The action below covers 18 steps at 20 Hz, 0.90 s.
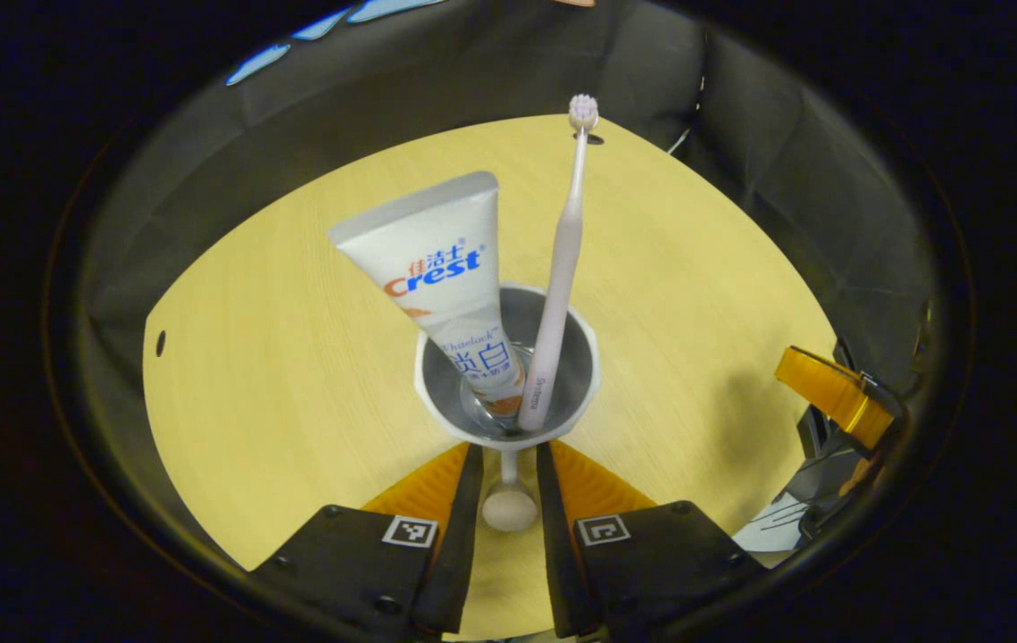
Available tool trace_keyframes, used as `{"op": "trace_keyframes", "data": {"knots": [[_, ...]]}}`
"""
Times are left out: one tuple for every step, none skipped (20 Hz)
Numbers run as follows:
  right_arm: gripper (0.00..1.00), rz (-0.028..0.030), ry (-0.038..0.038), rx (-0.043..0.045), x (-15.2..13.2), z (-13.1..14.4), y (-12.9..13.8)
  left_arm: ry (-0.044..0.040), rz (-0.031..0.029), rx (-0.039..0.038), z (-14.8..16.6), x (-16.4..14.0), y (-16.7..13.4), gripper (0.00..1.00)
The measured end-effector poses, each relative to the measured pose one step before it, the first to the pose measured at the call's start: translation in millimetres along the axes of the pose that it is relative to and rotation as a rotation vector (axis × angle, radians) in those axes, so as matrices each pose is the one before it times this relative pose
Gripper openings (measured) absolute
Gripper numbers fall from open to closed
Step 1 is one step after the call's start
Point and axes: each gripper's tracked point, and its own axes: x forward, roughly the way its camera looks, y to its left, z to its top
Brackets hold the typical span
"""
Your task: Put the toothbrush and toothpaste on the desktop into the cup, then pick up the cup and place it on the coaster on the desktop.
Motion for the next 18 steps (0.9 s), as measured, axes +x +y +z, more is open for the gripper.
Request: {"op": "trace_keyframes", "data": {"knots": [[0.21,0.01044,-0.00043,-0.01397,-1.12,1.46,5.18,-0.02158,0.00380,0.00417,2.11,-5.54,0.48,0.49],[0.21,0.01251,0.00165,-0.01755,0.49,-0.47,5.64,-0.02333,0.00625,0.00215,1.47,-5.83,-0.32,0.56],[0.21,0.01247,0.00167,-0.02274,0.56,0.61,6.32,-0.02621,0.00920,-0.00020,4.89,-7.25,1.70,0.68],[0.21,0.01090,0.00213,-0.02632,-1.39,-0.38,6.95,-0.02764,0.01210,-0.00406,4.86,-7.90,2.54,0.69],[0.21,0.01317,0.00006,-0.02454,-0.10,1.50,7.28,-0.02642,0.01363,-0.00706,2.17,-8.32,2.50,0.69],[0.21,0.01535,-0.00156,-0.02290,0.07,1.62,7.91,-0.02359,0.01132,-0.00781,-0.35,-7.09,5.48,0.69],[0.21,0.01442,-0.00060,-0.02236,-0.19,2.38,7.83,-0.02092,0.00753,-0.01273,-2.51,-6.33,3.70,0.69],[0.21,0.01820,-0.00543,-0.02166,-0.90,2.82,8.44,-0.02198,0.00068,-0.01825,0.33,-7.70,3.66,0.68],[0.21,0.01404,-0.00420,-0.02210,-0.30,3.12,7.44,-0.02804,0.00891,-0.01480,3.23,-5.96,7.61,0.65],[0.21,0.01450,-0.00765,-0.02362,-2.99,5.44,7.24,-0.03072,0.01300,-0.01050,3.98,-7.79,5.20,0.68],[0.21,0.01365,-0.00919,-0.02279,-2.35,5.44,7.03,-0.03271,0.01063,-0.00984,4.05,-5.77,0.87,0.68],[0.21,0.01430,-0.01042,-0.02160,-2.09,5.63,7.32,-0.02953,0.00131,-0.01725,4.94,-7.14,1.27,0.68],[0.21,0.01388,-0.01199,-0.01919,-1.00,7.11,6.83,-0.02857,0.00327,-0.02278,7.46,-9.29,1.30,0.69],[0.21,0.01180,-0.00903,-0.01949,0.45,6.33,6.21,-0.03296,0.00813,-0.02113,9.07,-10.50,4.19,0.71],[0.21,0.00989,-0.01039,-0.01910,-0.16,6.70,4.94,-0.03561,0.01248,-0.01837,9.64,-10.29,5.46,0.70],[0.21,0.00744,-0.01397,-0.02269,-0.48,7.22,5.61,-0.04159,0.01842,-0.01212,12.16,-10.09,5.81,0.70],[0.21,0.00626,-0.01288,-0.01958,-0.27,7.44,3.90,-0.05003,0.01934,-0.00135,12.53,-8.17,6.06,0.68],[0.21,0.00872,-0.01678,-0.02048,-1.21,8.29,5.02,-0.05348,0.02090,0.00659,15.00,-9.15,7.92,0.68]]}}
